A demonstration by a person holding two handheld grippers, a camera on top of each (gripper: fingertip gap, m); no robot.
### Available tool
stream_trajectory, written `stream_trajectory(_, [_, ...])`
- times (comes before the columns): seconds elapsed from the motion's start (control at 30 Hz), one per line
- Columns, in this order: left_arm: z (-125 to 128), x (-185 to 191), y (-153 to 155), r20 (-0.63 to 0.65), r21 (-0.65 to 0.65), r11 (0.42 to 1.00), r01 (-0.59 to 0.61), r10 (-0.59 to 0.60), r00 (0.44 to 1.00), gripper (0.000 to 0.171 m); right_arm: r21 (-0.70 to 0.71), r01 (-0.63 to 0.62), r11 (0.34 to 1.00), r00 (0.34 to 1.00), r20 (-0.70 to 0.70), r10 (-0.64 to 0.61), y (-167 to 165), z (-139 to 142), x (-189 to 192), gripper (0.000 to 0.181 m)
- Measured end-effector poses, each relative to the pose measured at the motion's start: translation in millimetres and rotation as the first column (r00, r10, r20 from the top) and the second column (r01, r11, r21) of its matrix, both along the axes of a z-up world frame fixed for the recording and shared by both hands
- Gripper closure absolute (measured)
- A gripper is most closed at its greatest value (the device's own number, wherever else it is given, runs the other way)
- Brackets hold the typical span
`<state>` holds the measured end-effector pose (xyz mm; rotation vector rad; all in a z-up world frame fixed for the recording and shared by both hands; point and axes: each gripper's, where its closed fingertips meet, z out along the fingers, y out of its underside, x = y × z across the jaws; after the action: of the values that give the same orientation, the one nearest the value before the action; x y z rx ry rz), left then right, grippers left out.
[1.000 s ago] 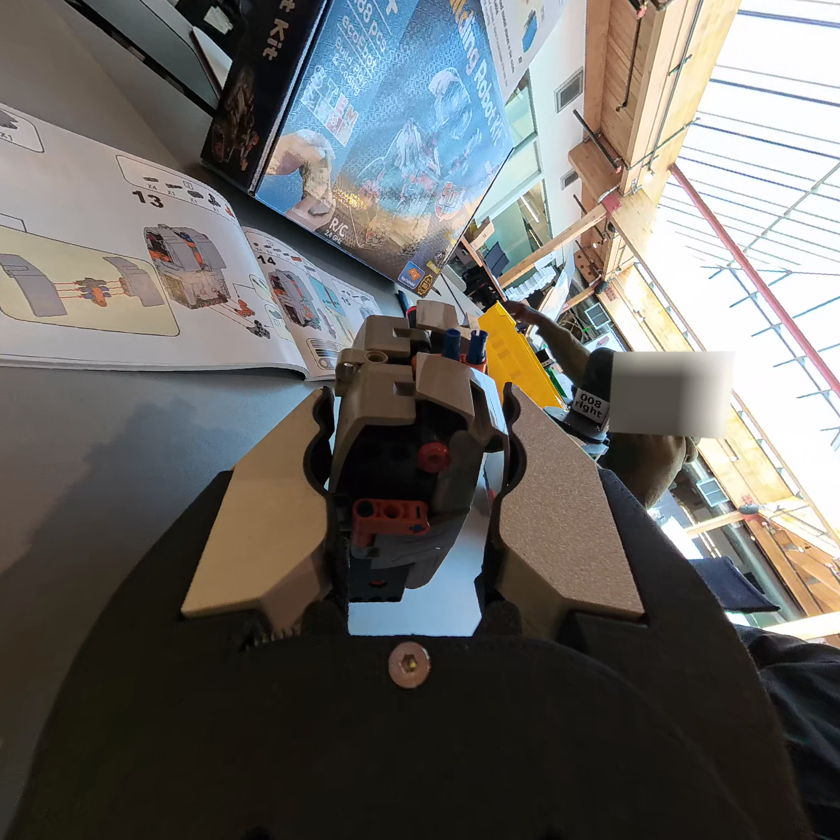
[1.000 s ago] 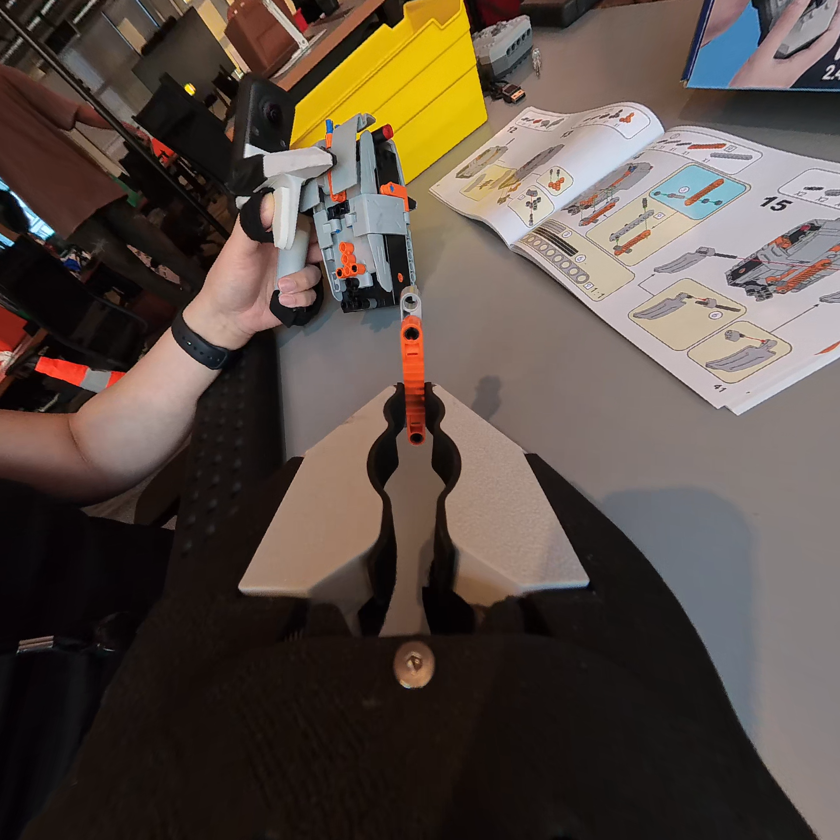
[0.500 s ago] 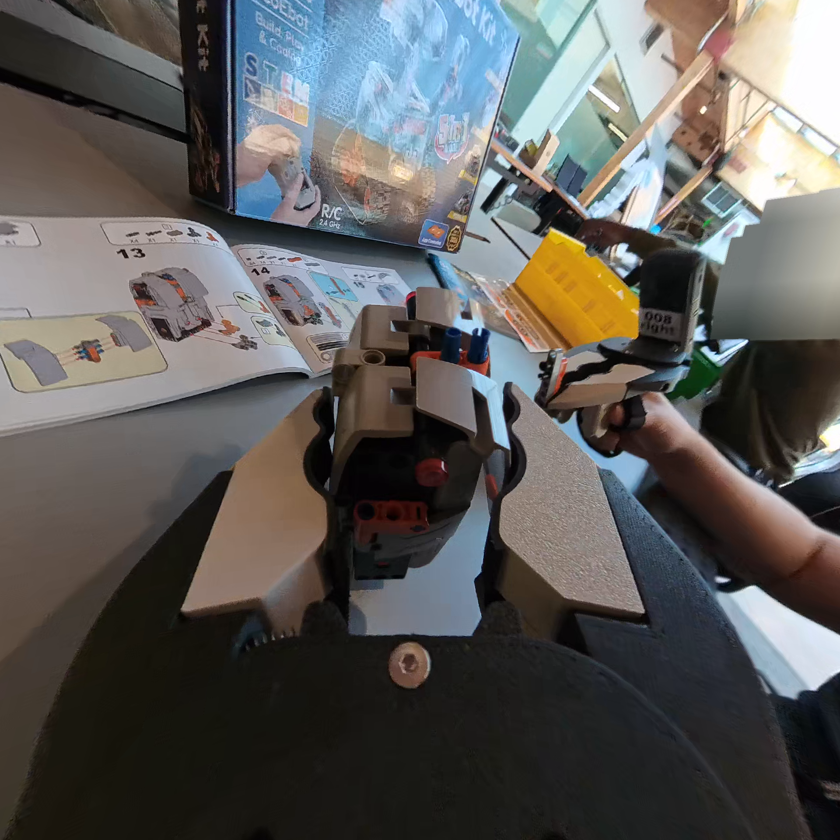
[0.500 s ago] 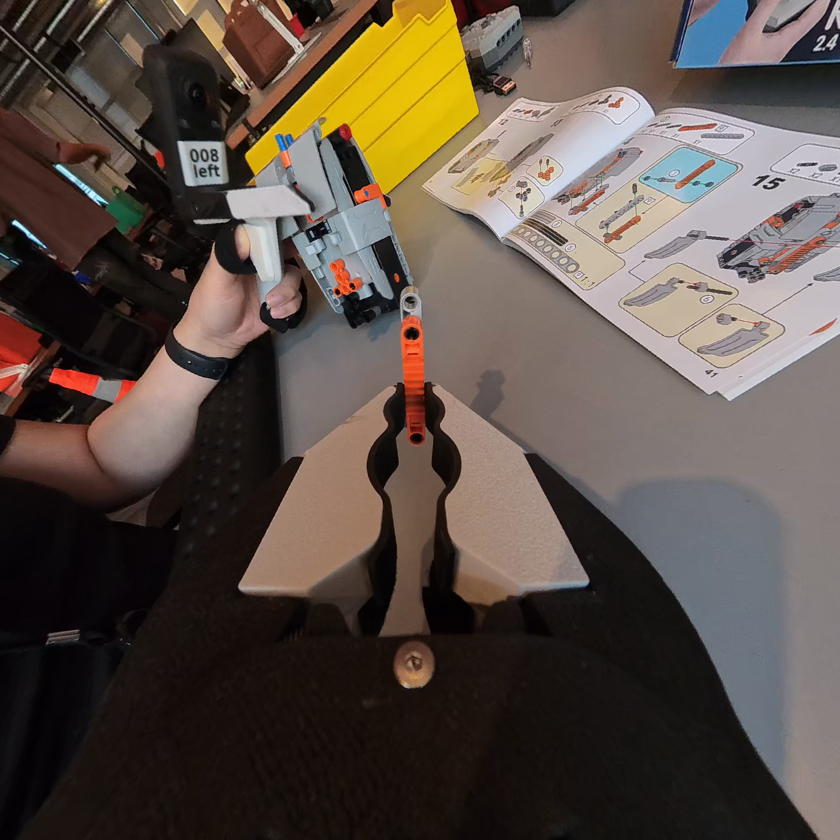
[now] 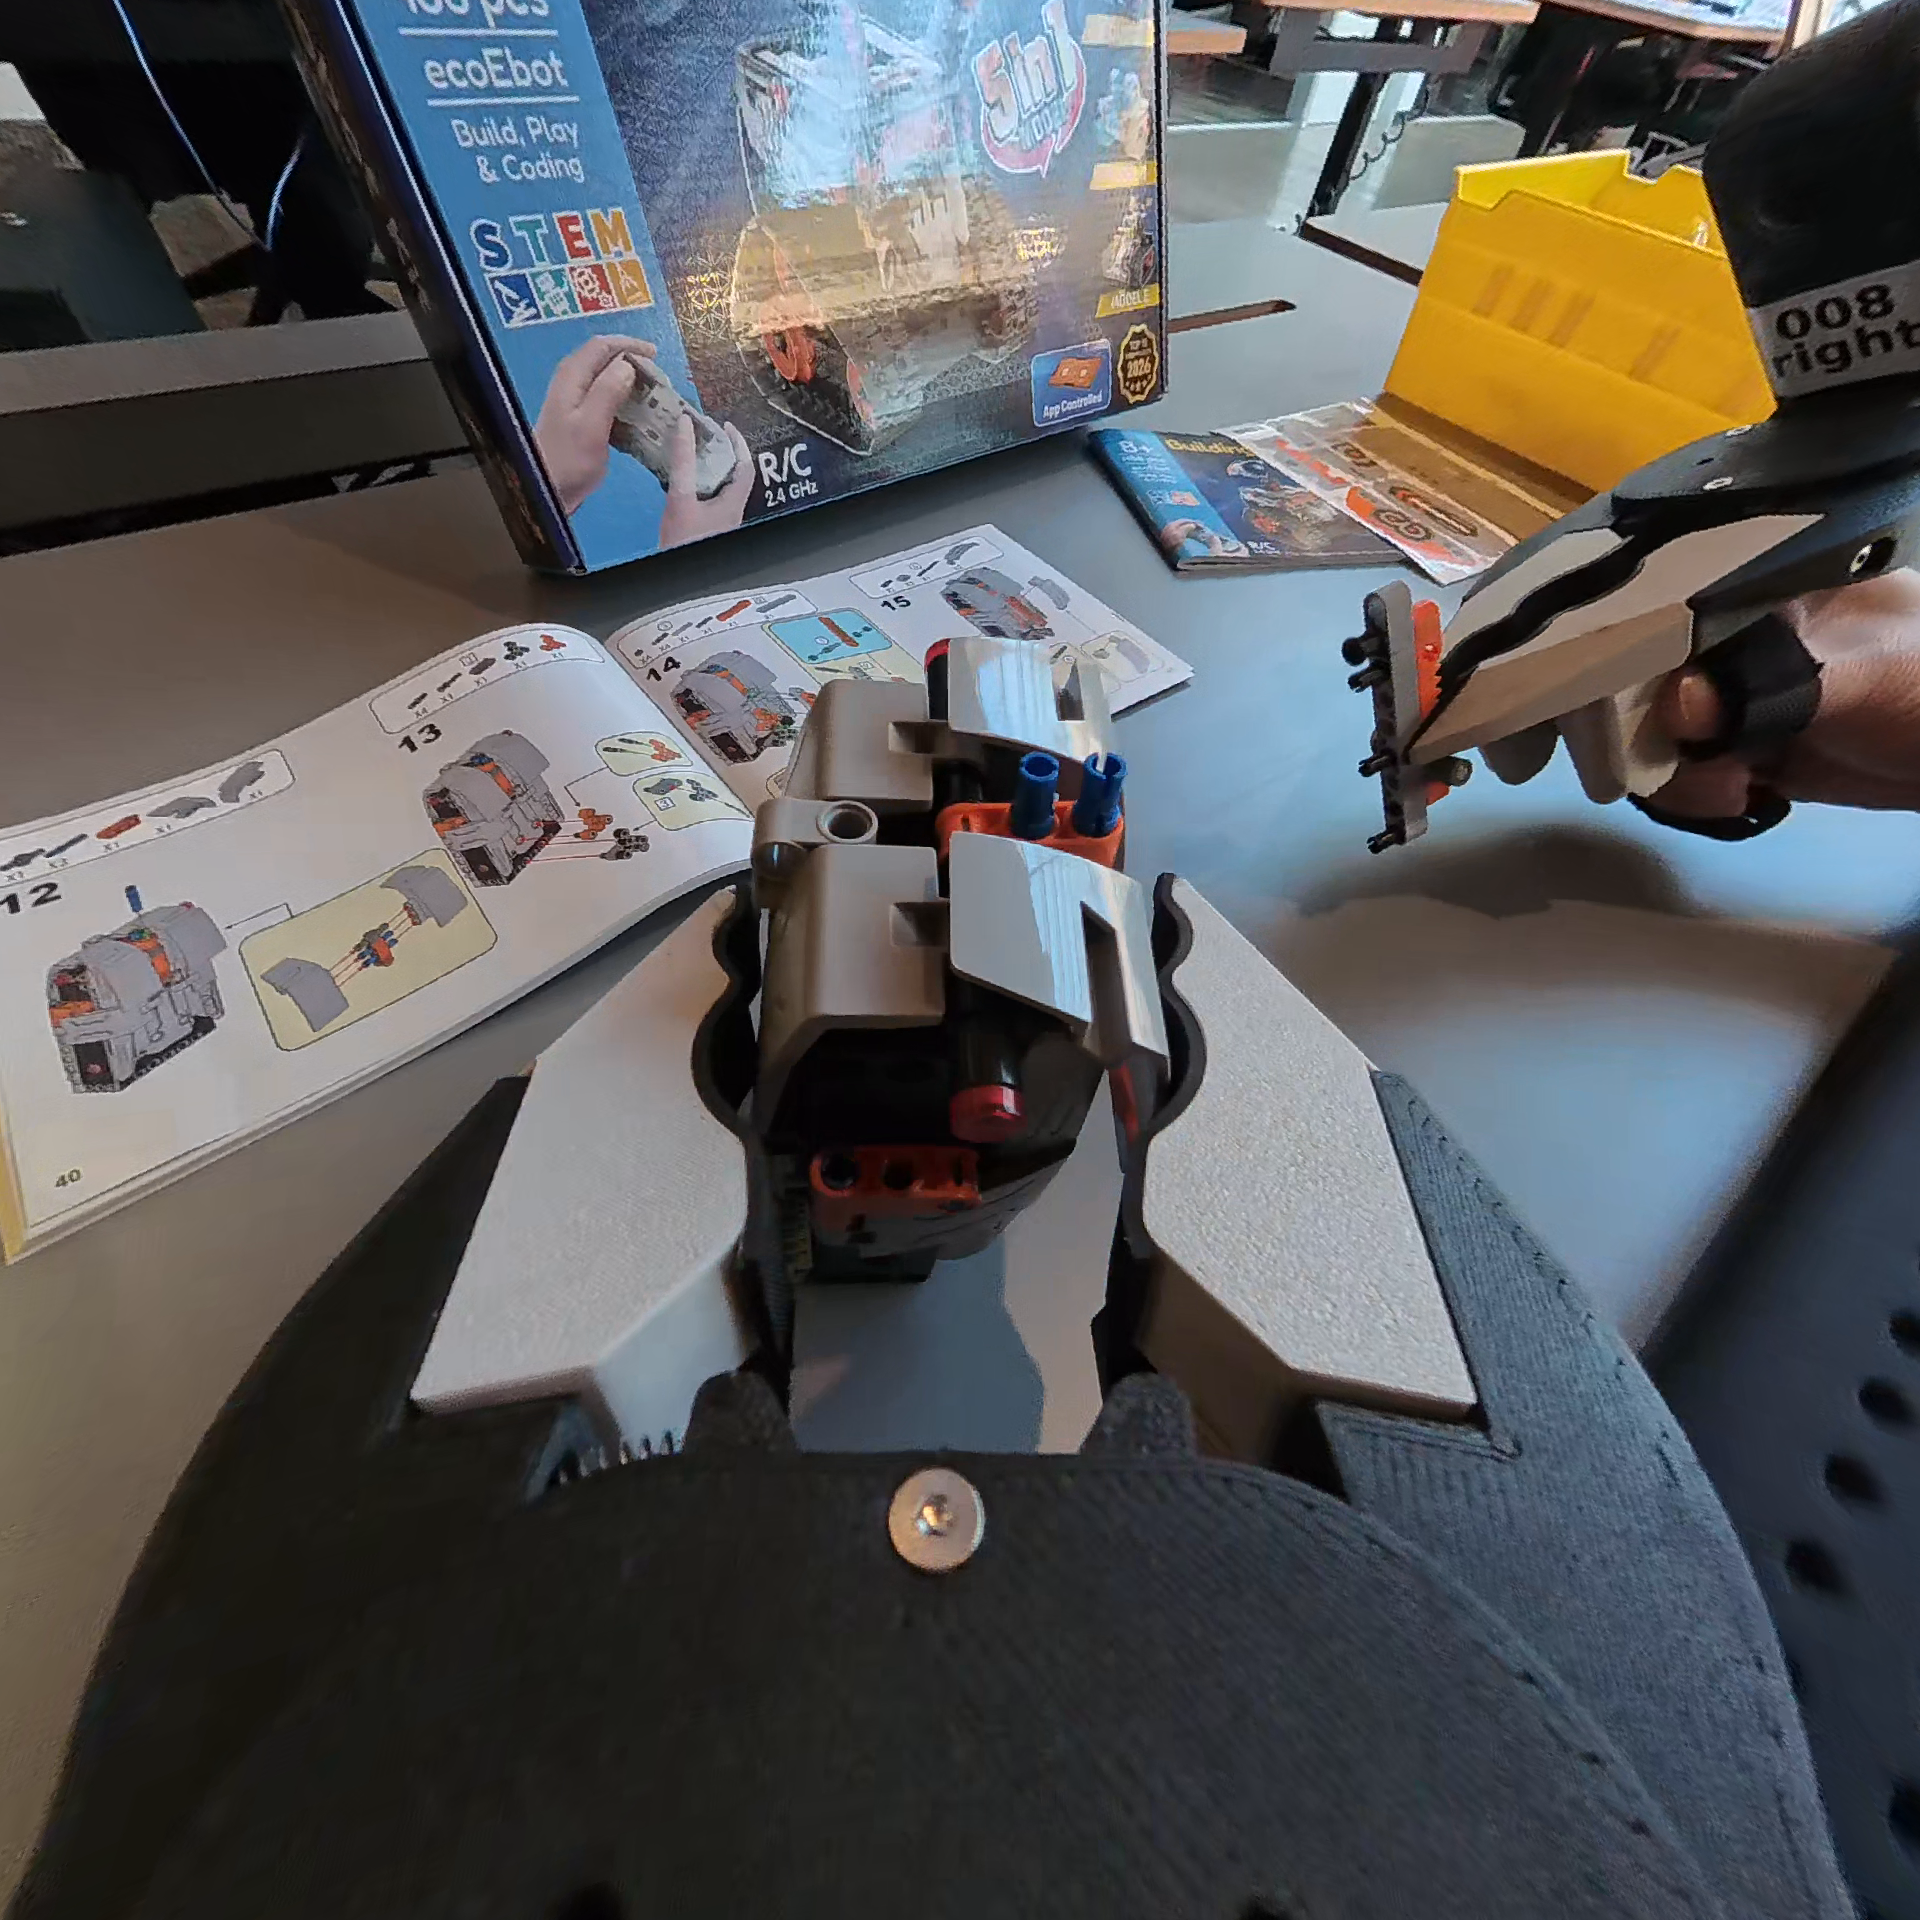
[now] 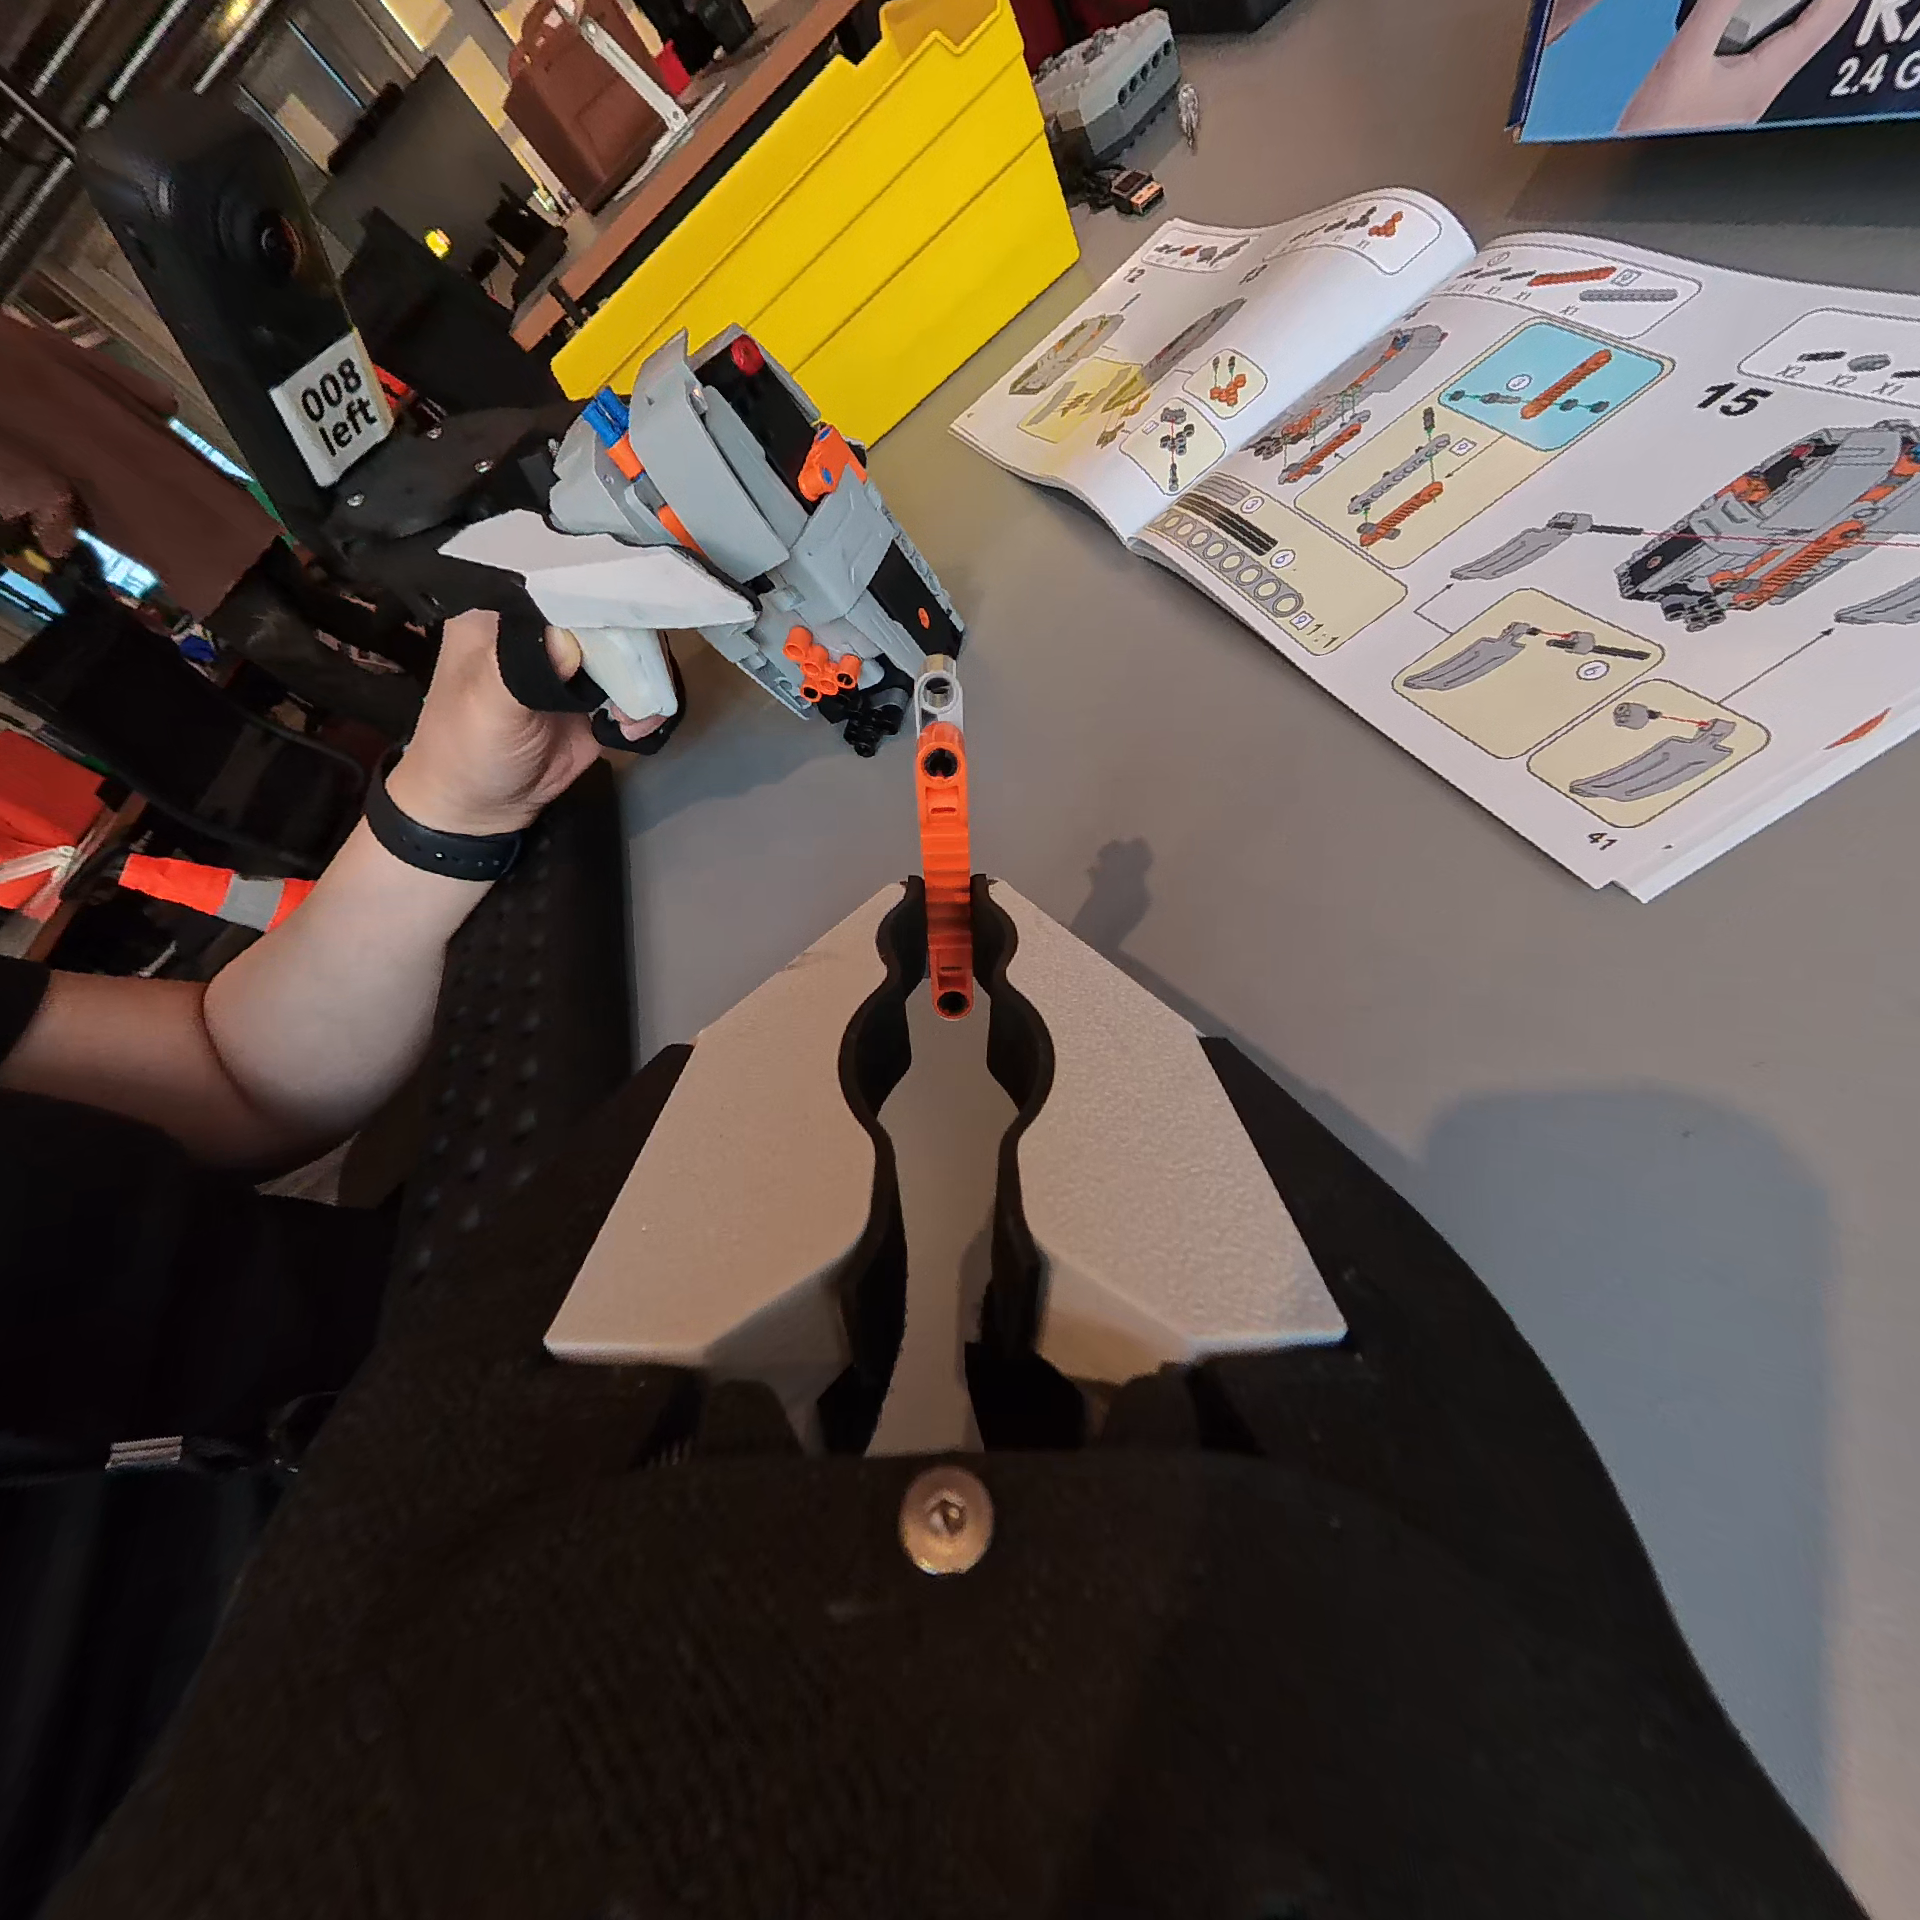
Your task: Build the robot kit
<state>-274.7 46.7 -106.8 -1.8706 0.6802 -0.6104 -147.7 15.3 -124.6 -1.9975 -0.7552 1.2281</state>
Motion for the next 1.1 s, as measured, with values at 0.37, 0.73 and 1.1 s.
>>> stream_trajectory(0.37, [12,-13,3,-0.027,0.081,0.991,-0.105,0.107,0.994,0.085,0.029,0.000,1.000,1.000,-0.009,0.000,-2,8,1,0.174])
stream_trajectory(0.73, [3,79,-99,-0.264,-0.061,0.990,0.126,-0.138,0.955,0.071,0.105,0.136,0.985,0.991,-0.036,-0.133,24,31,36,0.174])
stream_trajectory(1.1, [-68,111,-29,-0.410,-0.171,0.985,0.018,-0.088,0.908,0.068,0.168,0.212,0.963,0.977,-0.008,-0.214,38,32,63,0.174])
